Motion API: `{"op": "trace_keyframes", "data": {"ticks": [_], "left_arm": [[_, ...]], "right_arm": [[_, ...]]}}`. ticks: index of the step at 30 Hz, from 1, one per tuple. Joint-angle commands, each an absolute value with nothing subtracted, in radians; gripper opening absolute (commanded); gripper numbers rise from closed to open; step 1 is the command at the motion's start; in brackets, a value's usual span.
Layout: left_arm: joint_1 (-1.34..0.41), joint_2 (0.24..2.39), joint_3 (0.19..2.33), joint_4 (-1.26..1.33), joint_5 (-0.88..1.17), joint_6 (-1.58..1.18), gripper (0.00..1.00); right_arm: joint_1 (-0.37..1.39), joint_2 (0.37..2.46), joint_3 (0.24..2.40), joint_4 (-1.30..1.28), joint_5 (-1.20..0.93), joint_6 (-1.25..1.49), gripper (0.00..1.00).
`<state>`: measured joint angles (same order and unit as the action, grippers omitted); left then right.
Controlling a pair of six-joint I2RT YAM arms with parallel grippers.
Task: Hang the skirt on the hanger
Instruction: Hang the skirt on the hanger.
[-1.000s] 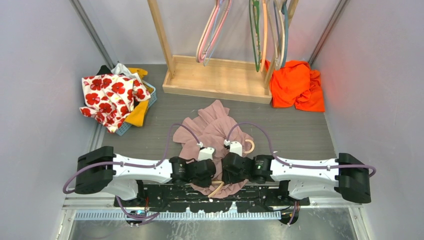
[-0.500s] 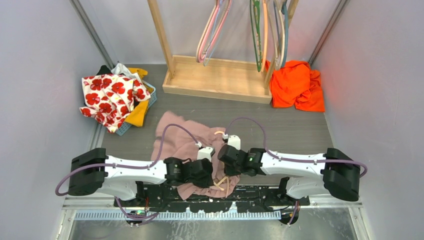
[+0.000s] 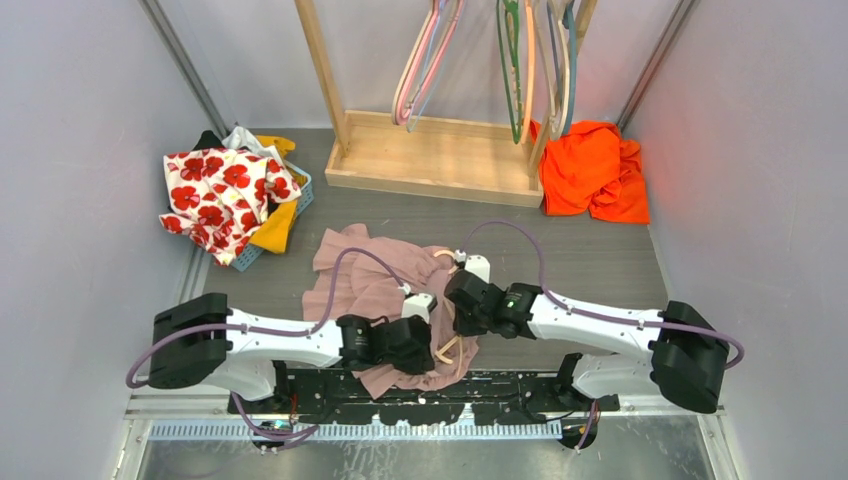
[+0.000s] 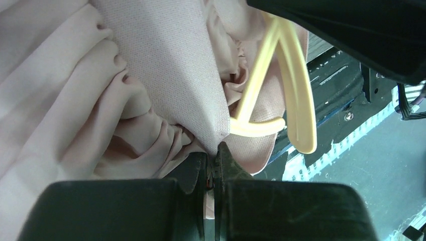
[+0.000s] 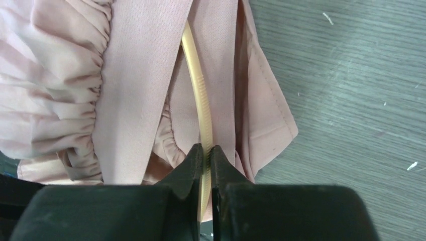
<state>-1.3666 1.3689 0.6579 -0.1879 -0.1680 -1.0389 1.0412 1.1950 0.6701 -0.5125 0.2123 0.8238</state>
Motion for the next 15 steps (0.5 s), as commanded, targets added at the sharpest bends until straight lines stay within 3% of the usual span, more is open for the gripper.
{"op": "trace_keyframes", "data": {"ticks": [1,15], "left_arm": [[-1.385,1.407,0.694,-0.092,-0.110,-1.014,0.00],[-1.418,1.494,0.740,0.046,-0.031,-1.014,0.00]], "right_arm": [[1.007,1.215,0.729,-0.358,0.255,0.848,0.01],[0.930,1.296,0.768,-0.278,0.242,0.876,0.01]]}}
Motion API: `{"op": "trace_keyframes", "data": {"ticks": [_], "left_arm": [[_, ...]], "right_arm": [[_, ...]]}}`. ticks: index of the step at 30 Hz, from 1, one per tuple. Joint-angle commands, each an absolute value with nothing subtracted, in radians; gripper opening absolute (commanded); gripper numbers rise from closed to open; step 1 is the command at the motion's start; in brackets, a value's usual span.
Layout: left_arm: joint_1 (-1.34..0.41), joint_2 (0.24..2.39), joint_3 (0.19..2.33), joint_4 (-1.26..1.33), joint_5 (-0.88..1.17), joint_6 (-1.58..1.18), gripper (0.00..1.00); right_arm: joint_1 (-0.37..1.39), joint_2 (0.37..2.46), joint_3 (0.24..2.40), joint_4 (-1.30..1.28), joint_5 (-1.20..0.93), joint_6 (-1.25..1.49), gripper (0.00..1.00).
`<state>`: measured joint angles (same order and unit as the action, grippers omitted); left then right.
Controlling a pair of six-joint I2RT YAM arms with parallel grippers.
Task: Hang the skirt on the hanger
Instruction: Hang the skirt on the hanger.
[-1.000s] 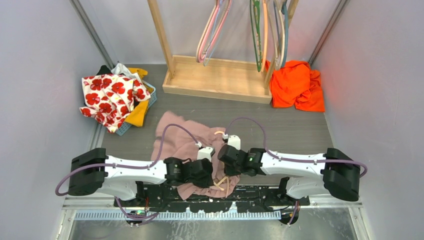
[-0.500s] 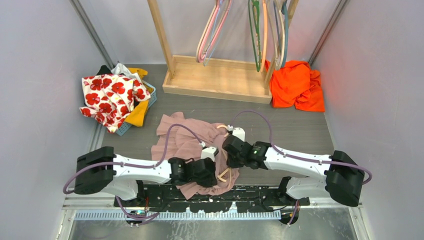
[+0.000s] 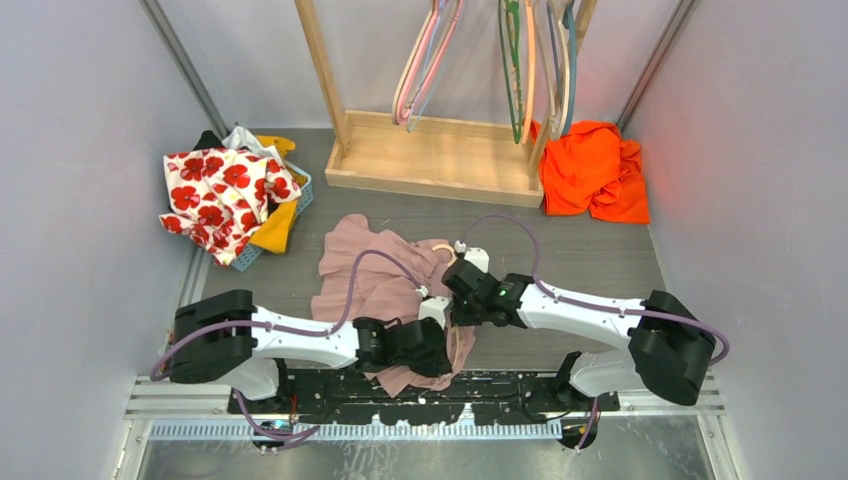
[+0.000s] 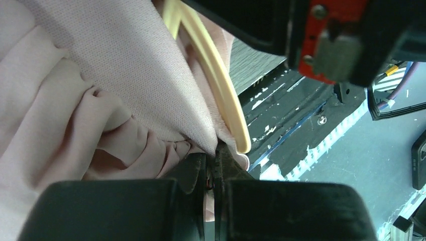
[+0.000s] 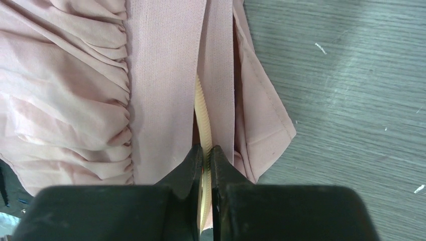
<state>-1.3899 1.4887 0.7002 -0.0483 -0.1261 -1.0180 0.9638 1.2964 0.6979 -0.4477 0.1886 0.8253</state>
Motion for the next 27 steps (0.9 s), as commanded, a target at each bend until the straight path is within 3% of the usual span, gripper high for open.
{"op": "trace_keyframes", "data": {"ticks": [1,18,27], "left_arm": [[-1.421,1.492,0.743,0.046,-0.029,-1.014,0.00],[-1.442,1.512,0.719,0.004,-0.044,-1.030,0.00],[-1.442,1.472,0.709,-0.034,-0.052,-1.028,0.00]], "right_arm": [[0.921,1.301,0.768,-0.272,0.234,0.878,0.01],[0.788,1.251,0.789,-0.269,0.081,0.848,0.01],[0.774,1.240,0.773,-0.274,0.097,0.826,0.01]]}}
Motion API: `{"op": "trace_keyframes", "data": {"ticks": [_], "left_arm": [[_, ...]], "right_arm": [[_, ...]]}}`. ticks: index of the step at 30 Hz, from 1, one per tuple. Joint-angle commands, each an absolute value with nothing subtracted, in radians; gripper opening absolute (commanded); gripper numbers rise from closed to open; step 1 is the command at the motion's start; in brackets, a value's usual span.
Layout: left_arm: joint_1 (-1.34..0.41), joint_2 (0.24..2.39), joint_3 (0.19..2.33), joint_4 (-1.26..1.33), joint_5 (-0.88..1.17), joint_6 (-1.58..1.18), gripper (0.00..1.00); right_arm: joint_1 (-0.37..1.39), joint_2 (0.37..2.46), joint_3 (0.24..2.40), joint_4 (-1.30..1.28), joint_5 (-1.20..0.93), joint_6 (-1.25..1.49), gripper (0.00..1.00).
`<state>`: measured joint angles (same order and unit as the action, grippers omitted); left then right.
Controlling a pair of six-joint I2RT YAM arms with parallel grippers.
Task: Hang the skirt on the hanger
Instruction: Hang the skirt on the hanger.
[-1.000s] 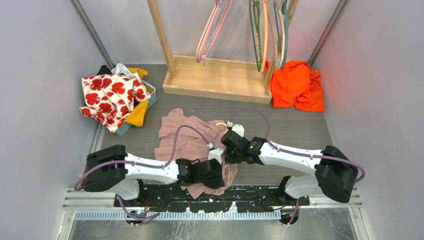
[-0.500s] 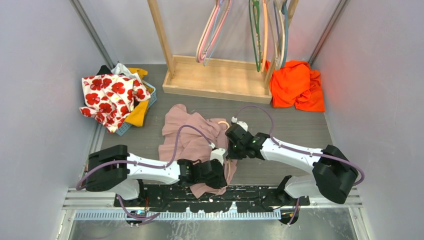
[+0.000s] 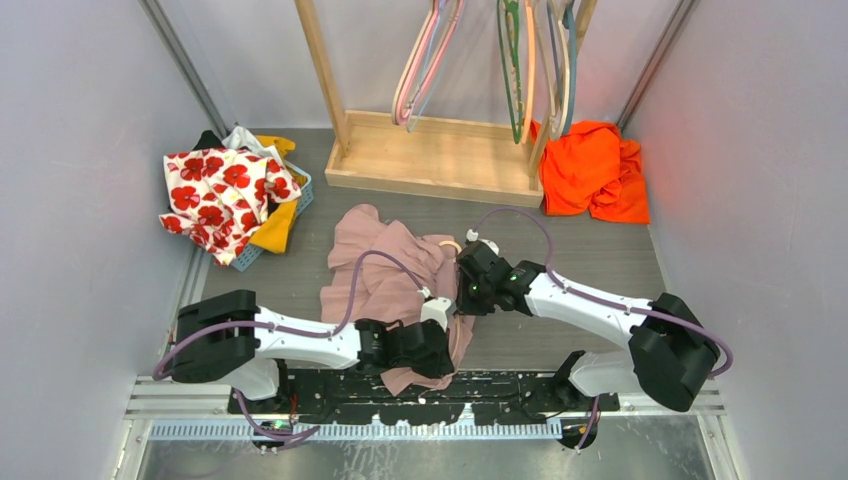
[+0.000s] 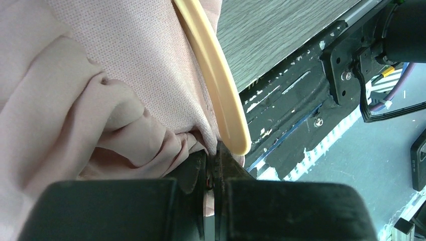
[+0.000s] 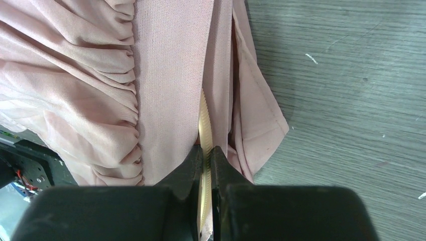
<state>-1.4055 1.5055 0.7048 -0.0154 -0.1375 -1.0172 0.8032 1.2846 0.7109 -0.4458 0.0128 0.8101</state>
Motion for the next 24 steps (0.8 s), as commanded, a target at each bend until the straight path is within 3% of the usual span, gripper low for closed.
{"op": "trace_keyframes", "data": {"ticks": [1,24], "left_arm": [[-1.442,1.459,0.710,-0.041,-0.053,-1.029,0.00],[-1.442,1.336,0.793,-0.067,-0.032,-1.014,0.00]], "right_arm": [[0.773,1.241,0.763,-0.266,0.103,0.827,0.01],[0.775,1.330,0.676,-0.159,0.145,0.833,0.01]]}}
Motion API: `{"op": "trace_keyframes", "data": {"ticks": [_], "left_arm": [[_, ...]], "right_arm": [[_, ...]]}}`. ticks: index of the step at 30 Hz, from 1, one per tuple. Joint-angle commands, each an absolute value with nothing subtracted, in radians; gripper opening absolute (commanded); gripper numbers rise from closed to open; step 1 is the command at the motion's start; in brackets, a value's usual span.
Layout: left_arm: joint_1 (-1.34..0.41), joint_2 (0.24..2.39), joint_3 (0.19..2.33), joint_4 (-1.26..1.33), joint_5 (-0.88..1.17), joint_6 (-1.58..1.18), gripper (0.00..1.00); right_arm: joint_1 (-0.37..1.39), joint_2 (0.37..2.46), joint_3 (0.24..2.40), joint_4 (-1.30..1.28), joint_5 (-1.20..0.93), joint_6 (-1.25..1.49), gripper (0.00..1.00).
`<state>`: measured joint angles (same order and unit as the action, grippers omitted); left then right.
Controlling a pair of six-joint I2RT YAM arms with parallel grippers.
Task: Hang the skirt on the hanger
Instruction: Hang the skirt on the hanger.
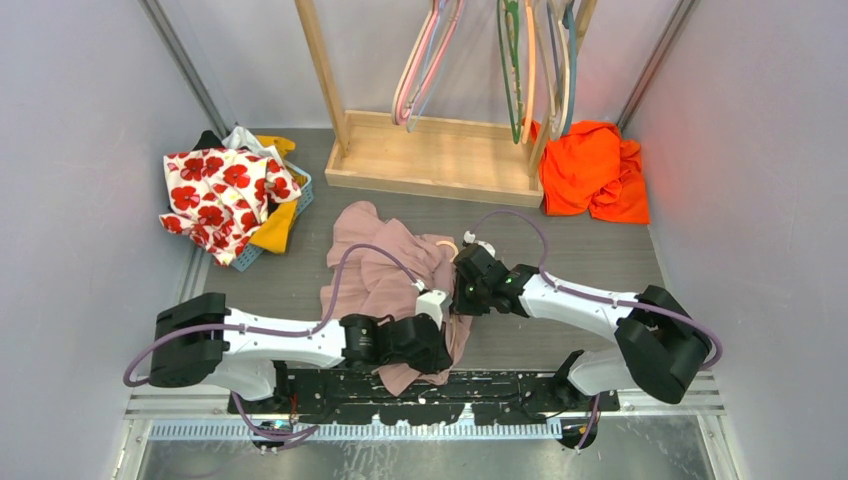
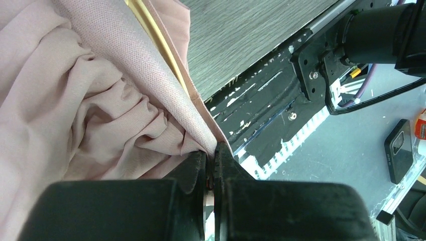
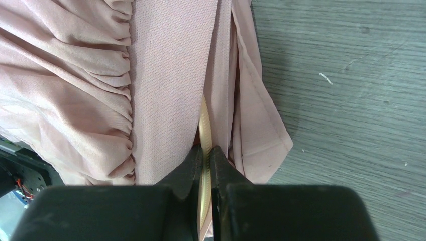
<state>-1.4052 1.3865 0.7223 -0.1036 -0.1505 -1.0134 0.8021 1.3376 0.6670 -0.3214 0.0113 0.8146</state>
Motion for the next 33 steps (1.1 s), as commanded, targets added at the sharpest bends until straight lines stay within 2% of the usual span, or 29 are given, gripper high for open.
{"op": "trace_keyframes", "data": {"ticks": [1,15,23,33], "left_arm": [[-1.441,1.340,0.802,-0.064,-0.033,-1.012,0.00],[-1.410,1.590,0.967,0.125,0.087,-0.969,0.00],[-1.383,1.548,0.966,0.034,0.029,-0.920,0.00],[-1.367,1.473,0.936,0.058,-0.154,-0.901,0.00]], "right_arm": [[0.775,1.330,0.678,-0.159,0.148,0.833,0.01],[0.775,1.285,0.730,-0.169,0.130,0.861,0.01],[0.775,1.107,0.761,-0.295,0.106,0.827,0.01],[0.804,1.088,0.716,-0.280,0.021,0.858,0.01]]}}
